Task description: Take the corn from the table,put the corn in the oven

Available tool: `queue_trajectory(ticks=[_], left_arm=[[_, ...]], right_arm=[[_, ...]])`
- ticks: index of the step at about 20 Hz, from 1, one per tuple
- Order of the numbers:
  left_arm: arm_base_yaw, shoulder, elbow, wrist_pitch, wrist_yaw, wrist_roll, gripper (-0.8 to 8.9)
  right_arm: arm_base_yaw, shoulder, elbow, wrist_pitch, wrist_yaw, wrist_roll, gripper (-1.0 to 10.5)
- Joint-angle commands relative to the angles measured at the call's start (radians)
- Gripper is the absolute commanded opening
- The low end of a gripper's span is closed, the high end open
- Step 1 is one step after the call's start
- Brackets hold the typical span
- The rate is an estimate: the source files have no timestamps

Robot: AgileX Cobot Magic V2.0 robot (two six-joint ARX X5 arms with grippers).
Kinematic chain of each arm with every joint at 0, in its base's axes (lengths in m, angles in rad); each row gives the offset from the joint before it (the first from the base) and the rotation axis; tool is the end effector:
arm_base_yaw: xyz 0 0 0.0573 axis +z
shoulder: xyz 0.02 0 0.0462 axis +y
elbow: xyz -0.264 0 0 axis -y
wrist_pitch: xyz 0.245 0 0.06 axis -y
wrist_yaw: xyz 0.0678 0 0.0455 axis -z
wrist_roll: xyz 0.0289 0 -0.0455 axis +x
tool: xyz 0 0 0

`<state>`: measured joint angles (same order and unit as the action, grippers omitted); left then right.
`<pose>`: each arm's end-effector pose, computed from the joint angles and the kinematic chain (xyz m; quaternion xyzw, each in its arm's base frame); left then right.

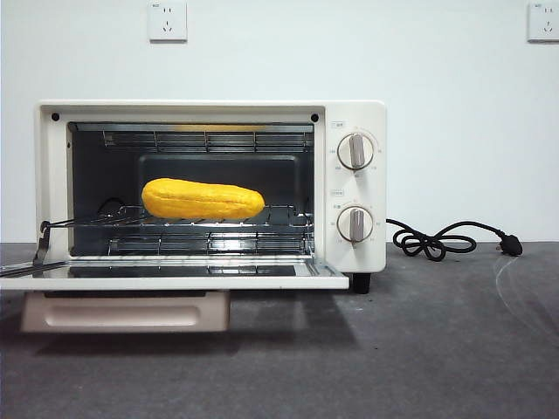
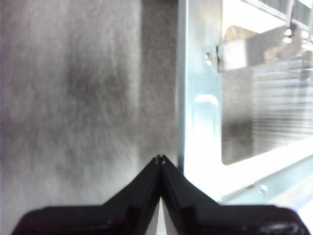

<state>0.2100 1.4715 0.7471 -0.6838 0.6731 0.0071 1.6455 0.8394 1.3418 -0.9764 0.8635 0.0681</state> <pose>0.2304 0.0307 0.1596 -0.2740 0.5846 -0.1770 0.7428 0.0140 0.1079 0.4310 -0.1924 0.0856 0.3678 0.9058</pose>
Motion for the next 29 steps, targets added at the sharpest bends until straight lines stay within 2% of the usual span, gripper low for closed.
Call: queue_trajectory(ticks=[1,3,5,6,8,10,11,15,17,19,22,29], left_arm=[[0.018,-0.019,0.098,-0.124,0.061,0.048,-0.08],[0.03,-0.063,0.195,-0.177,0.113,0.052,-0.08],[0.038,-0.117,0.226,-0.106,0.257,0.017,-0.08],[0.038,-0.132,0.226,-0.084,0.258,0.0,-0.08],[0.037,-0.134,0.225,-0.11,0.135,0.013,-0.08],[0.037,-0.127,0.225,-0.15,-0.031,0.046,-0.08],[0.037,-0.12,0.225,-0.153,-0.07,0.046,-0.08],[0.013,-0.102,0.225,-0.161,-0.094,0.054,-0.08],[-0.013,-0.102,0.225,-0.163,-0.146,0.068,-0.08],[-0.026,-0.099,0.224,-0.167,-0.177,0.069,-0.08],[-0.045,-0.095,0.201,-0.171,-0.303,0.076,-0.08],[-0.054,-0.062,0.083,-0.106,-0.315,0.071,-0.08]], right_arm=[[0.002,0.0,-0.005,0.003,0.0,0.01,-0.1],[0.002,0.0,-0.005,0.002,0.0,0.01,-0.1],[0.002,0.0,-0.005,0.001,0.0,0.01,-0.1],[0.002,0.0,-0.005,0.001,0.0,0.011,-0.1],[0.002,0.0,-0.005,-0.001,0.0,0.027,-0.1],[0.002,0.0,-0.005,-0.006,0.0,0.034,-0.1],[0.002,0.0,-0.005,-0.008,0.0,0.034,-0.1],[0.002,0.001,-0.005,-0.02,-0.004,0.037,-0.1],[0.002,0.001,-0.005,-0.03,-0.051,0.058,-0.1],[0.002,0.001,-0.005,-0.05,-0.06,0.07,-0.1],[0.002,0.0,-0.005,-0.08,-0.056,0.09,-0.1],[0.002,0.0,-0.005,-0.096,-0.056,0.105,-0.1]])
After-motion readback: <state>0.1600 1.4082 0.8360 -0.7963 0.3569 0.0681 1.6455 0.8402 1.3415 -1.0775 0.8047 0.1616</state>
